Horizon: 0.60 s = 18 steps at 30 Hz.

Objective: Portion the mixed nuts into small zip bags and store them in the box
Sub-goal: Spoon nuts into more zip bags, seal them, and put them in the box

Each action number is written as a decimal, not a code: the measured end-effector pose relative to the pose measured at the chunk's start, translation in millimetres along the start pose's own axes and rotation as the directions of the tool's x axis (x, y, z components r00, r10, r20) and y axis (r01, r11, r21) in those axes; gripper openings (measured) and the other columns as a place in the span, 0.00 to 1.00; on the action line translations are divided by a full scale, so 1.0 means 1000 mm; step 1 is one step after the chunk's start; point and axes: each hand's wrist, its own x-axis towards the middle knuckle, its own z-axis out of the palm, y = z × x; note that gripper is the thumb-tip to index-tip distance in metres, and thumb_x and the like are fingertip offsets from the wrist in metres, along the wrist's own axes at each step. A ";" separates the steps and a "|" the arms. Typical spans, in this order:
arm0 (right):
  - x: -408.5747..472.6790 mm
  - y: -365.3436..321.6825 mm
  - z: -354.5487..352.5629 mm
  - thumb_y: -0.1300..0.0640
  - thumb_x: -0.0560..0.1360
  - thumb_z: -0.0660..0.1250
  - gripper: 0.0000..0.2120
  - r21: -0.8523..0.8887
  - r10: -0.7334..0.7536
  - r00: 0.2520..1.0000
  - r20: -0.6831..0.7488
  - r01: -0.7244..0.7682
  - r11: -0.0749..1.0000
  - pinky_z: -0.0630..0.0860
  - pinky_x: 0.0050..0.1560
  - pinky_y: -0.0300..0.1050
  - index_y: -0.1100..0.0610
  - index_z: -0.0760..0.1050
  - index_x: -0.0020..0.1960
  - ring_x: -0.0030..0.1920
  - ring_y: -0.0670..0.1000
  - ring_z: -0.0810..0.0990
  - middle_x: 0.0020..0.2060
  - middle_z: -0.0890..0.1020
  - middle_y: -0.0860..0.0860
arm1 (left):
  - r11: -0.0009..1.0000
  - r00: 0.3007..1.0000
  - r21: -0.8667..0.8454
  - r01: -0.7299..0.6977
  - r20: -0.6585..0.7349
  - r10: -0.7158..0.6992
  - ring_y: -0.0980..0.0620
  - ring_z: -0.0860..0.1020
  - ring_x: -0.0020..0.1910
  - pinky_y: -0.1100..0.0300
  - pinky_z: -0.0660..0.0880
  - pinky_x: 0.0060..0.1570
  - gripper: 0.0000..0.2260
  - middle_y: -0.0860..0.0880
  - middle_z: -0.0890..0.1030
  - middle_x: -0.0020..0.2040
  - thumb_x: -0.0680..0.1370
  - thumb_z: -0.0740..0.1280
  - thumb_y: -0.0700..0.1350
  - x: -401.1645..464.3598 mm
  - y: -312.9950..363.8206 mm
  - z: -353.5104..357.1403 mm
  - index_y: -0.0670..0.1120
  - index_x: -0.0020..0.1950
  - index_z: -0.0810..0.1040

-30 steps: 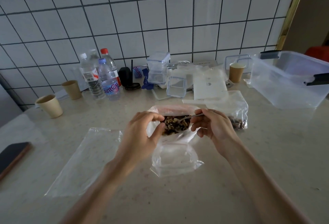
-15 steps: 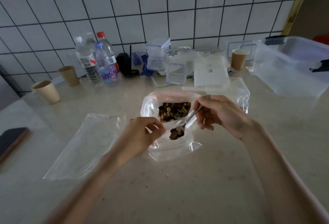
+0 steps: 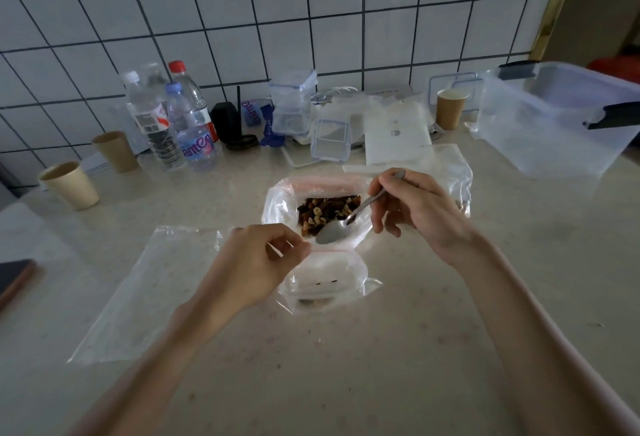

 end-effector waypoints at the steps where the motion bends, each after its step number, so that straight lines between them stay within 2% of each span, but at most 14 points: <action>1: 0.002 0.002 0.003 0.58 0.87 0.57 0.14 0.017 0.014 0.998 -0.061 -0.013 1.000 0.68 0.29 0.46 0.62 0.77 0.48 0.33 0.57 0.79 0.33 0.81 0.60 | 1.000 1.000 0.000 -0.011 -0.011 0.011 0.64 0.83 0.37 0.68 0.77 0.38 0.10 0.63 0.85 0.39 0.75 0.71 0.63 0.002 0.001 -0.004 0.58 0.45 0.86; 3: 0.005 0.006 0.006 0.58 0.87 0.57 0.14 0.039 0.048 0.985 -0.163 -0.042 0.998 0.68 0.27 0.45 0.61 0.76 0.48 0.31 0.55 0.80 0.31 0.81 0.57 | 1.000 0.999 -0.011 -0.017 -0.047 0.017 0.62 0.83 0.35 0.60 0.80 0.41 0.11 0.61 0.85 0.37 0.76 0.71 0.62 0.007 0.001 -0.010 0.57 0.44 0.85; 6: 0.007 0.009 0.007 0.58 0.87 0.57 0.13 -0.020 0.079 0.965 -0.248 -0.086 0.996 0.69 0.26 0.45 0.61 0.77 0.49 0.31 0.53 0.82 0.32 0.83 0.52 | 0.999 0.979 0.030 0.030 -0.202 -0.023 0.59 0.81 0.36 0.59 0.77 0.38 0.12 0.57 0.82 0.36 0.76 0.72 0.62 0.022 -0.002 -0.013 0.54 0.44 0.80; 8: 0.007 0.012 0.008 0.57 0.87 0.57 0.14 -0.128 0.059 0.960 -0.274 -0.097 0.987 0.69 0.25 0.44 0.60 0.77 0.49 0.31 0.52 0.82 0.31 0.84 0.51 | 0.984 0.951 0.131 0.125 -0.298 -0.081 0.56 0.79 0.39 0.57 0.74 0.38 0.19 0.57 0.79 0.40 0.77 0.69 0.66 0.033 -0.006 -0.010 0.50 0.50 0.76; 10: 0.007 0.014 0.011 0.56 0.87 0.58 0.14 -0.242 0.010 0.956 -0.293 -0.085 0.967 0.70 0.25 0.40 0.60 0.77 0.48 0.31 0.51 0.82 0.32 0.83 0.51 | 0.947 0.946 0.213 0.240 -0.269 -0.180 0.53 0.78 0.44 0.55 0.72 0.41 0.26 0.56 0.77 0.46 0.77 0.63 0.71 0.041 -0.010 -0.004 0.48 0.57 0.73; 12: 0.007 0.016 0.013 0.56 0.86 0.58 0.14 -0.322 -0.039 0.955 -0.295 -0.061 0.945 0.69 0.26 0.33 0.58 0.77 0.46 0.30 0.50 0.82 0.32 0.83 0.52 | 0.933 0.948 0.196 0.303 -0.165 -0.273 0.53 0.78 0.46 0.54 0.73 0.43 0.29 0.54 0.79 0.50 0.77 0.60 0.72 0.048 -0.015 0.005 0.47 0.59 0.73; 15: 0.007 0.019 0.014 0.55 0.86 0.58 0.14 -0.347 -0.044 0.961 -0.275 -0.057 0.936 0.69 0.26 0.32 0.57 0.77 0.45 0.29 0.49 0.81 0.31 0.83 0.50 | 0.954 0.959 0.108 0.280 -0.068 -0.274 0.48 0.81 0.43 0.50 0.78 0.44 0.26 0.48 0.83 0.44 0.80 0.60 0.68 0.052 -0.022 0.019 0.45 0.50 0.77; 18: 0.009 0.023 0.013 0.56 0.85 0.58 0.13 -0.290 0.026 0.961 -0.276 -0.109 0.951 0.70 0.25 0.38 0.58 0.77 0.46 0.30 0.51 0.82 0.31 0.83 0.49 | 0.978 0.974 0.022 0.206 -0.094 -0.204 0.44 0.81 0.43 0.50 0.76 0.41 0.18 0.48 0.82 0.42 0.81 0.62 0.61 0.051 -0.022 0.026 0.46 0.48 0.77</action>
